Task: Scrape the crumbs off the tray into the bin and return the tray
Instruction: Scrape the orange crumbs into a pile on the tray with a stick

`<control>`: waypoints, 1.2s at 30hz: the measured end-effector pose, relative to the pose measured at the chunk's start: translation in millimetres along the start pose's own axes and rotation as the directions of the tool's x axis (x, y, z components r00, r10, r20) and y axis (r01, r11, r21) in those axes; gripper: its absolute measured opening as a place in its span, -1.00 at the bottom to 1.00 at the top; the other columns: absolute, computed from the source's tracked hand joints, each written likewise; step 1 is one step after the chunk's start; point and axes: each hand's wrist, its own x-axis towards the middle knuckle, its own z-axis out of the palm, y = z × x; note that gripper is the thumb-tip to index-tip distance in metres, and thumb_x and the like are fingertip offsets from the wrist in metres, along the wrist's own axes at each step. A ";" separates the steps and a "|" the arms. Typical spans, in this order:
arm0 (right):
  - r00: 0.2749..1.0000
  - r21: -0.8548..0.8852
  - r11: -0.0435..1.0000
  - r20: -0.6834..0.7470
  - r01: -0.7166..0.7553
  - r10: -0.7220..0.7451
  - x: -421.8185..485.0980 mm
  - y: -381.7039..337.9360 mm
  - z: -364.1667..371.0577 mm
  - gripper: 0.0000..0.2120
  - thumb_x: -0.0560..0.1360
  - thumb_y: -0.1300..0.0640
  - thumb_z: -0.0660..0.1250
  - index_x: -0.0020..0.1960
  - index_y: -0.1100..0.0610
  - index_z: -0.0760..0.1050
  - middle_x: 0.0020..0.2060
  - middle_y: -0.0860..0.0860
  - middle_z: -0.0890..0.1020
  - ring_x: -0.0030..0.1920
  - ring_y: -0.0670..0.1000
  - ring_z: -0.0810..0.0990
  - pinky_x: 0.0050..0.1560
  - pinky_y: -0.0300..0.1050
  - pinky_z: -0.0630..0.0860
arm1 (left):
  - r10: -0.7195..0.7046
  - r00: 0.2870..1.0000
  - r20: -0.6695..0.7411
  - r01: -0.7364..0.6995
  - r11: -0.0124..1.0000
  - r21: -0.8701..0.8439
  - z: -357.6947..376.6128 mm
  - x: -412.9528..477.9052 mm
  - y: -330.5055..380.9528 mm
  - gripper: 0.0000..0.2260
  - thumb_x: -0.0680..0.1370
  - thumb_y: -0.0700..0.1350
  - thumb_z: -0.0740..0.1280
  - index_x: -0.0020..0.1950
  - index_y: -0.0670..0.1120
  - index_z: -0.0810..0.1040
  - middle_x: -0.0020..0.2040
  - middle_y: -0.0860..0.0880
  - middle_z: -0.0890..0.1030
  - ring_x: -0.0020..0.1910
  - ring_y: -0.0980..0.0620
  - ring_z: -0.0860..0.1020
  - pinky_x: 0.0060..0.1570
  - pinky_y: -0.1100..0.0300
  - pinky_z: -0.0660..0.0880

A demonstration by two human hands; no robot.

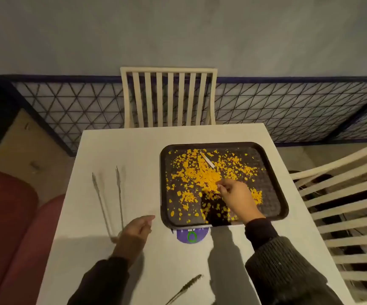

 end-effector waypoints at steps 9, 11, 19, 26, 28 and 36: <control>0.997 -0.131 0.990 0.045 -0.054 0.060 67.7 9.1 11.9 -0.79 0.54 0.17 0.20 0.11 0.15 0.55 -0.02 0.12 0.66 -0.05 0.10 0.61 -0.04 -0.10 0.51 | -0.092 0.995 0.031 0.093 0.995 -0.029 45.0 72.8 20.4 -0.80 0.59 -0.11 0.18 0.20 -0.03 0.44 0.01 0.05 0.54 0.00 0.02 0.54 0.08 0.09 0.54; 0.997 -0.167 0.984 0.048 -0.057 0.066 78.7 12.5 15.3 -0.80 0.54 0.17 0.20 0.10 0.15 0.55 -0.05 0.12 0.65 -0.09 0.10 0.60 -0.09 -0.11 0.50 | -0.088 0.996 0.005 0.088 0.996 0.004 50.5 82.7 16.1 -0.82 0.60 -0.08 0.16 0.17 -0.02 0.44 -0.01 0.07 0.55 -0.02 0.04 0.55 0.03 0.11 0.57; 0.995 -0.183 0.980 0.036 -0.082 0.090 93.6 11.5 25.2 -0.83 0.54 0.15 0.21 0.05 0.14 0.54 -0.10 0.11 0.64 -0.18 0.07 0.58 -0.14 -0.10 0.53 | -0.151 0.978 -0.144 0.126 0.978 -0.169 60.4 71.1 22.1 -0.91 0.63 -0.19 0.06 0.12 -0.07 0.28 -0.05 -0.05 0.51 -0.10 0.03 0.51 -0.24 0.30 0.45; 0.999 -0.164 0.986 -0.009 0.029 -0.031 54.9 4.1 34.5 -0.83 0.52 0.07 0.25 0.00 0.13 0.56 -0.13 0.09 0.58 -0.13 0.10 0.54 -0.05 0.06 0.52 | -0.148 0.940 -0.308 0.066 0.963 -0.261 35.3 33.5 5.0 -0.71 0.62 -0.04 0.10 0.14 -0.23 0.43 -0.12 -0.06 0.56 -0.09 -0.06 0.55 -0.12 0.20 0.44; 0.997 -0.164 0.984 -0.018 0.065 -0.069 37.2 -2.7 39.8 -0.82 0.52 0.05 0.25 0.01 0.12 0.56 -0.14 0.08 0.56 -0.10 0.11 0.53 -0.01 0.06 0.50 | -0.194 0.954 -0.228 0.110 0.936 -0.335 22.3 13.8 -3.2 -0.67 0.62 -0.01 0.07 0.01 -0.18 0.53 -0.17 -0.06 0.61 -0.15 -0.01 0.58 -0.11 0.20 0.48; 0.991 -0.167 0.977 0.031 0.135 -0.132 -41.0 -37.4 46.2 -0.75 0.53 0.01 0.24 0.14 0.07 0.53 -0.03 0.07 0.60 0.09 0.14 0.49 0.17 0.09 0.32 | -0.324 0.914 -0.242 0.196 0.878 -0.437 -14.6 -83.7 -31.5 -0.66 0.61 0.01 0.11 0.00 -0.19 0.57 -0.06 -0.17 0.63 -0.05 -0.12 0.57 0.08 0.09 0.45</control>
